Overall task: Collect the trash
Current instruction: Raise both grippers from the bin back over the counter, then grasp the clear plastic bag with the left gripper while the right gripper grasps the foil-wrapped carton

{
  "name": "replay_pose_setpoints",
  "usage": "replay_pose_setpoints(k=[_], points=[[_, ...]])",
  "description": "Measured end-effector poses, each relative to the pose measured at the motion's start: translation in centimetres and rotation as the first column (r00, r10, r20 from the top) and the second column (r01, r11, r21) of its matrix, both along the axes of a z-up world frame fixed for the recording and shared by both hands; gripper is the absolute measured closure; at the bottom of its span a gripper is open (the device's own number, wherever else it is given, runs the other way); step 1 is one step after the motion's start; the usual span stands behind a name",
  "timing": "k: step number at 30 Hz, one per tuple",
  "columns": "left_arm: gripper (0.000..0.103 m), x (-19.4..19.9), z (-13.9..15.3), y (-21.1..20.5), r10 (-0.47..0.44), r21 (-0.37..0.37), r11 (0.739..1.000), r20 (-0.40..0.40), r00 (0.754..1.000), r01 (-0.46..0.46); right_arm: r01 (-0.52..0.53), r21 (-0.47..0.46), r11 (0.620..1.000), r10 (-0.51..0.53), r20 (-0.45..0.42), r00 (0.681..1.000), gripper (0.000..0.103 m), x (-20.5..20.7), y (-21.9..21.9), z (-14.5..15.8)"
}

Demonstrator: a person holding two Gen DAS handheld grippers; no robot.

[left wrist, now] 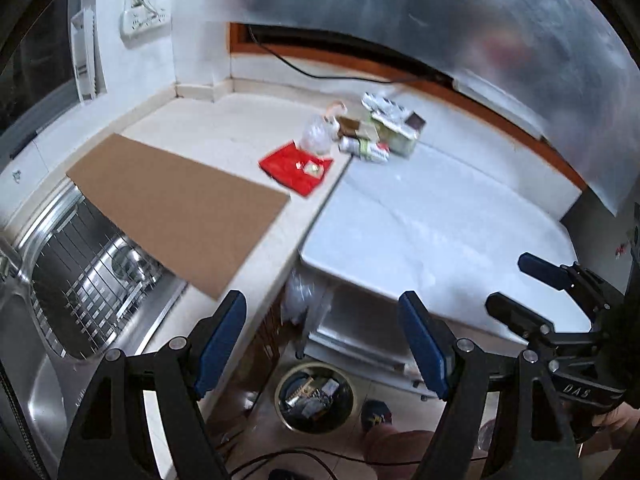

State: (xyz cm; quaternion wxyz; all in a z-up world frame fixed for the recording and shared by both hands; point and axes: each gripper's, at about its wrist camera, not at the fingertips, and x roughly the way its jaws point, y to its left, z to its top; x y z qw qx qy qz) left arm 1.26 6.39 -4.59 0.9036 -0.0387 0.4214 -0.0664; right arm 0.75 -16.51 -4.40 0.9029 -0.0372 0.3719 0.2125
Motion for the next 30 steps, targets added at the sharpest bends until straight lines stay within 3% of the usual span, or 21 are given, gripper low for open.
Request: replay_pose_setpoints(k=[8,16,22,30], points=[[0.026,4.5,3.9,-2.1,-0.011,0.051,0.999,0.037,0.999,0.01,0.013,-0.006,1.0,-0.013,0.088,0.996,0.028,5.5,-3.1,3.7],[0.026,11.7,5.4,-5.0,-0.014,0.095,0.995,0.04,0.999,0.01,-0.015,-0.035,0.999,0.018,0.099,0.995,0.028,15.1,-5.8,5.5],[0.026,18.8,4.1,-4.6,0.07,0.08,0.994,0.006,0.998,-0.07,-0.054,-0.072,0.996,0.059,0.073,0.996,0.028,24.5,-4.7,4.3],[0.026,27.3,-0.9,-3.2,0.152,0.067,0.987,-0.095,0.984,-0.146,-0.106,-0.181,0.978,0.118,0.055,0.991,0.028,33.3,0.9,0.0]])
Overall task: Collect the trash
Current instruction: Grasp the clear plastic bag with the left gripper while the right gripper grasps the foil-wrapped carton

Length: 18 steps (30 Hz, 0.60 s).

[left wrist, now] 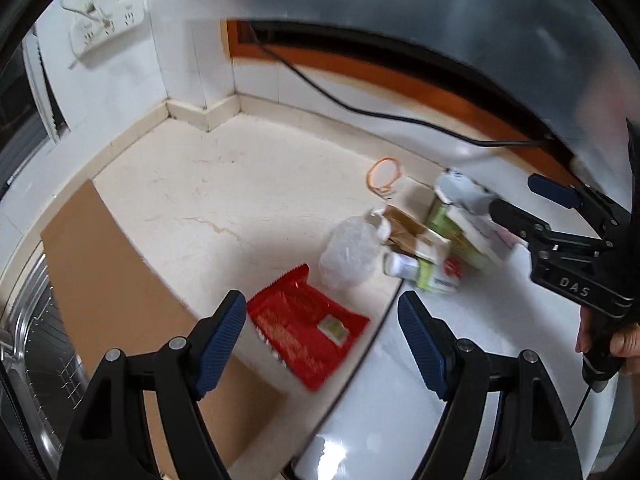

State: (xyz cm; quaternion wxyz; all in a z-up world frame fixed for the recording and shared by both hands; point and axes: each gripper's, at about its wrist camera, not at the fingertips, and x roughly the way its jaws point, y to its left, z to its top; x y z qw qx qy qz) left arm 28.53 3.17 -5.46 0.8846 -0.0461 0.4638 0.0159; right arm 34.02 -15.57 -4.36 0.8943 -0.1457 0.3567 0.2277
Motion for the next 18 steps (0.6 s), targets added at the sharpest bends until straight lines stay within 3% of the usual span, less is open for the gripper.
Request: replay_pose_setpoints(k=[5,14,18], points=[[0.026,3.3,-2.6,0.0,0.01,0.022,1.0,-0.036,0.999,-0.009,-0.006,-0.077,0.997,0.006,0.003,1.0,0.028,3.1,2.8,-2.5],[0.026,7.7,-5.4,0.2,0.018,-0.039,0.999,-0.092,0.996,-0.022,-0.021,-0.208,0.978,0.023,0.004,1.0,0.028,6.1,4.3,-5.1],[0.026,9.4,-6.7,0.1,0.028,-0.05,0.998,-0.14,0.99,-0.036,-0.018,-0.187,0.982,0.017,-0.005,1.0,0.044,6.1,3.5,-4.8]])
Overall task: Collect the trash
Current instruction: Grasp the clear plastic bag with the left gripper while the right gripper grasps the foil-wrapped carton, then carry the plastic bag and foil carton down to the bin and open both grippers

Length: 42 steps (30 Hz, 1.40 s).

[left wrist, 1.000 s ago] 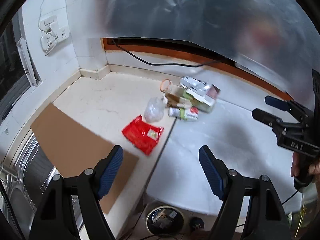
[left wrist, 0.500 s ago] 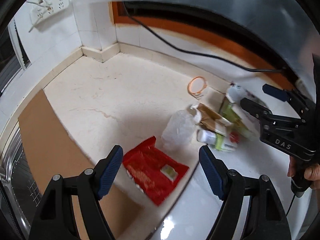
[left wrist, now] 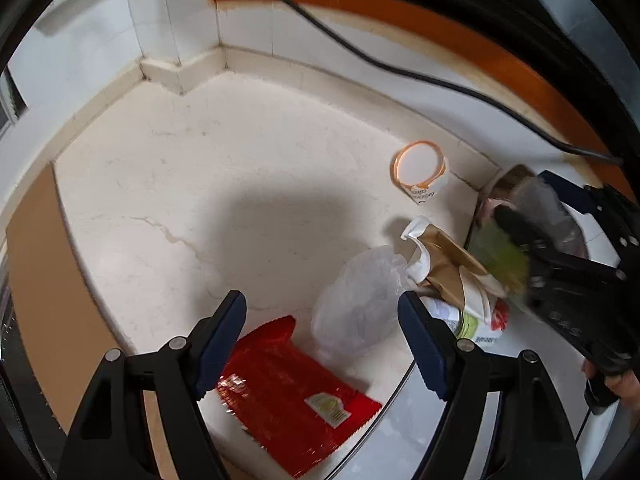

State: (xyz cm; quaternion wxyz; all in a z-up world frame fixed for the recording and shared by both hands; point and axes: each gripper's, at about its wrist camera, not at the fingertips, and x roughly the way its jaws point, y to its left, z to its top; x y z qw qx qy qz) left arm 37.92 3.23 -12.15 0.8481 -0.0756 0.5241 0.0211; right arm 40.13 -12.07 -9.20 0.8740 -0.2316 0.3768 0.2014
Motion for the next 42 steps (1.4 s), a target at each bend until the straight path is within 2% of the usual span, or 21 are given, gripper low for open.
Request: replay_pose_setpoints(k=[2,6,10,12,16,25,30,33,37,42], points=[[0.031,0.7,-0.7,-0.2,-0.009,-0.003,1.0,-0.022,1.0,0.009,0.002,0.017,1.0,-0.002,0.0,1.0,0.045,-0.3,-0.7,0.4],[0.067,1.3,-1.5,-0.6,-0.035,-0.038,0.999,-0.036,0.999,0.033,0.008,0.023,1.0,-0.009,0.041,0.999,0.053,-1.2,-1.8,1.2],[0.079,0.5,-1.1,-1.1,-0.053,-0.01,0.999,0.01,0.999,0.053,0.019,0.046,0.999,-0.024,0.09,0.996,0.06,-2.9,-3.7,2.4],[0.081,0.0,-0.8,-1.4,-0.061,0.0,0.998,0.029,0.998,0.061,0.029,0.051,0.998,-0.034,0.109,0.993,0.065,-3.7,-4.6,2.8],[0.083,-1.9,0.6,-2.0,-0.065,0.008,0.998,0.085,0.994,0.065,0.063,0.088,0.994,-0.074,0.138,0.988,0.067,-5.6,-6.9,4.0],[0.083,-7.7,4.7,-2.8,-0.07,-0.011,0.997,0.191,0.979,0.074,0.146,0.102,0.984,-0.167,0.24,0.956,0.068,-11.5,-10.6,5.5],[0.083,-11.0,5.6,-3.4,-0.079,-0.017,0.996,0.213,0.974,0.084,0.185,0.134,0.974,-0.214,0.253,0.944,0.068,-15.3,-11.8,6.5],[0.083,-13.6,5.4,-4.1,-0.095,-0.022,0.994,0.216,0.972,0.103,0.19,0.17,0.967,-0.227,0.236,0.945,0.068,-17.7,-12.2,6.7],[0.083,-16.2,3.6,-4.6,-0.104,-0.052,0.992,0.187,0.977,0.116,0.188,0.192,0.963,-0.228,0.21,0.951,0.068,-21.1,-12.2,6.3],[0.083,-17.5,1.1,-4.6,-0.104,-0.053,0.992,0.135,0.985,0.112,0.182,0.212,0.96,-0.222,0.179,0.958,0.068,-24.1,-11.5,5.5]])
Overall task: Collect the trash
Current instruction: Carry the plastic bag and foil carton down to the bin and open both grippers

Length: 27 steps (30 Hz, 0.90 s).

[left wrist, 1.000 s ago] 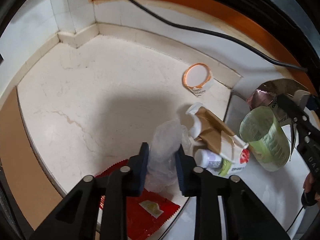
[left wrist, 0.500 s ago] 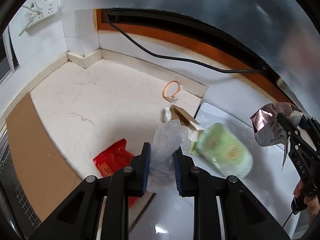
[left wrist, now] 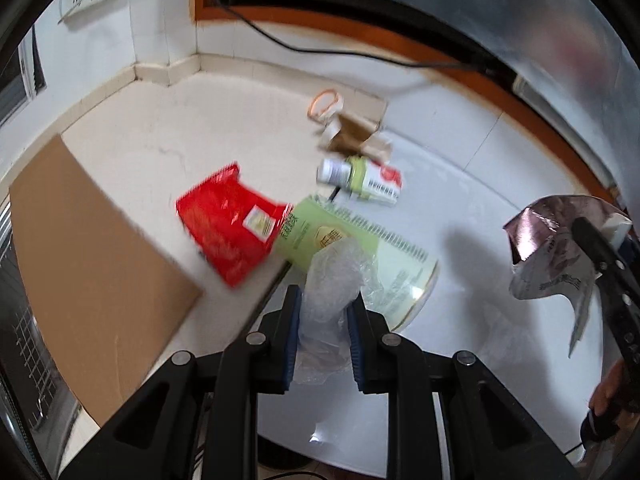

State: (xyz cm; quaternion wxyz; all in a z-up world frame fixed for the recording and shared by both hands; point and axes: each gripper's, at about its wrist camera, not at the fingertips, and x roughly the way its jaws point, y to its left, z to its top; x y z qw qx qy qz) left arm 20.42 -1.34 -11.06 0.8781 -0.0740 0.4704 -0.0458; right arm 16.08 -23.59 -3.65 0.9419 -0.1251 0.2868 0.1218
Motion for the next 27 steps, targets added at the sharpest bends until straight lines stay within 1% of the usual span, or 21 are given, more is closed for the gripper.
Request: replay_pose_setpoints(k=[4,8,14,22,27], points=[[0.083,-0.4,-0.4,0.6,0.017,-0.011,1.0,-0.003,1.0,-0.017,-0.01,0.022,1.0,0.01,-0.013,1.0,0.068,-1.5,0.4,-0.2],[0.083,-1.0,-0.3,0.9,0.029,-0.005,1.0,0.0,1.0,-0.029,-0.022,0.036,0.999,0.023,-0.019,1.0,0.068,-2.5,0.7,0.0],[0.083,-2.8,0.2,1.5,0.037,-0.006,0.999,-0.003,0.999,-0.038,-0.053,0.059,0.997,0.055,-0.028,0.998,0.068,-4.0,1.0,0.5],[0.083,-7.7,1.0,2.8,0.033,-0.011,0.999,-0.01,0.999,-0.033,-0.101,0.126,0.987,0.111,-0.072,0.991,0.068,-7.1,2.3,0.4],[0.083,-11.9,1.3,3.7,0.036,-0.016,0.999,-0.012,0.999,-0.036,-0.152,0.168,0.974,0.172,-0.108,0.979,0.068,-9.7,4.0,-0.2]])
